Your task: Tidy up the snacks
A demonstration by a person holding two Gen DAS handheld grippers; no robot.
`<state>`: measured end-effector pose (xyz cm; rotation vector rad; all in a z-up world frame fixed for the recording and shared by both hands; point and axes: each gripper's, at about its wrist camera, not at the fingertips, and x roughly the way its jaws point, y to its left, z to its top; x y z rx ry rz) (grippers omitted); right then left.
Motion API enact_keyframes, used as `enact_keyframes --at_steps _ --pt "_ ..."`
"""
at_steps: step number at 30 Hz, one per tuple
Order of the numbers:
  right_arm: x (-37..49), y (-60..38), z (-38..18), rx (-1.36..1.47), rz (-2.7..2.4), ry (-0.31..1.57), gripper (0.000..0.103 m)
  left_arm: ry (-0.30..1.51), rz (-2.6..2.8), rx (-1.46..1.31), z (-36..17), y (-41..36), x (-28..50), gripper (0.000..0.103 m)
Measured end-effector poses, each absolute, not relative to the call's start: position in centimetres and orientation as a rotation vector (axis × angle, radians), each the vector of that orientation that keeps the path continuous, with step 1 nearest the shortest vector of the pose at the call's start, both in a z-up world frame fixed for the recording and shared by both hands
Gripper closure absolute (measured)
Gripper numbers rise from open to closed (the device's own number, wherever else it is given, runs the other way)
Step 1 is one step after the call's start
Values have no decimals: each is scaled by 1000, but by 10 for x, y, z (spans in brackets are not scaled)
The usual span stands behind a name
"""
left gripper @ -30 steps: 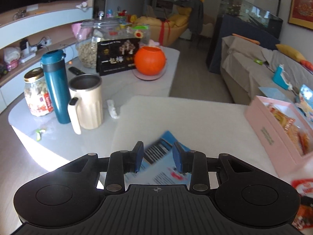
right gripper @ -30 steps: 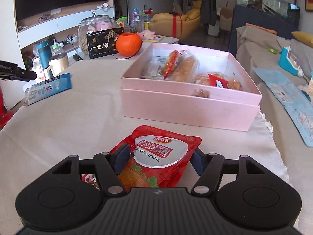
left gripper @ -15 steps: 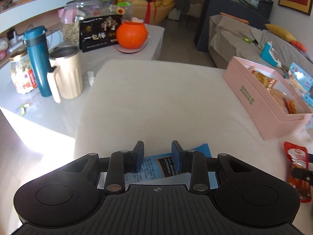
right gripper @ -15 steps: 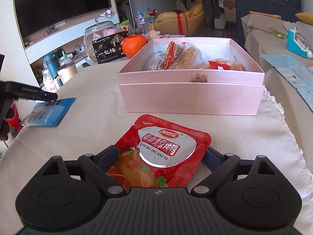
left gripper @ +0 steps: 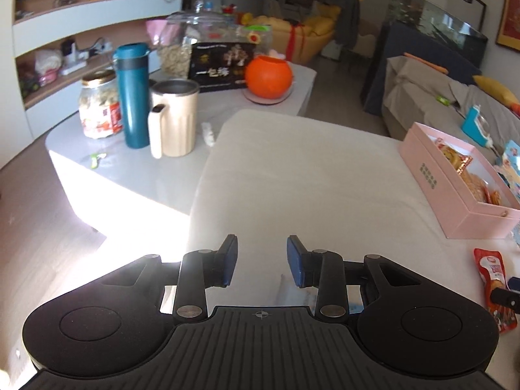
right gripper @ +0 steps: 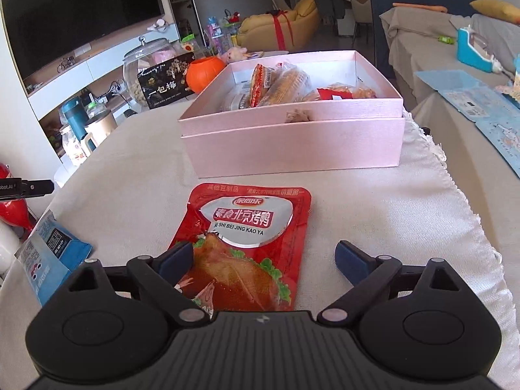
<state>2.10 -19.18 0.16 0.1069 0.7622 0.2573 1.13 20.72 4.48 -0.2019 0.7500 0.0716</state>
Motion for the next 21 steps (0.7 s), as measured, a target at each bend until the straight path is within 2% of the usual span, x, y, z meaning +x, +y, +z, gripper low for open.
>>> enact_keyframes --at_steps 5,9,11,16,21 --pt "20 -178 0 24 245 766 1 786 78 -221 43 214 -8 66" --pt "18 -176 13 11 240 768 9 801 81 -166 44 207 -15 66" --pt "9 -166 30 -20 274 709 9 801 88 -136 45 201 -15 66" --pt "-4 -114 55 -86 523 701 9 803 104 -23 43 183 -10 65" --pt "-17 -38 35 -193 710 774 9 790 97 10 47 173 -5 65"
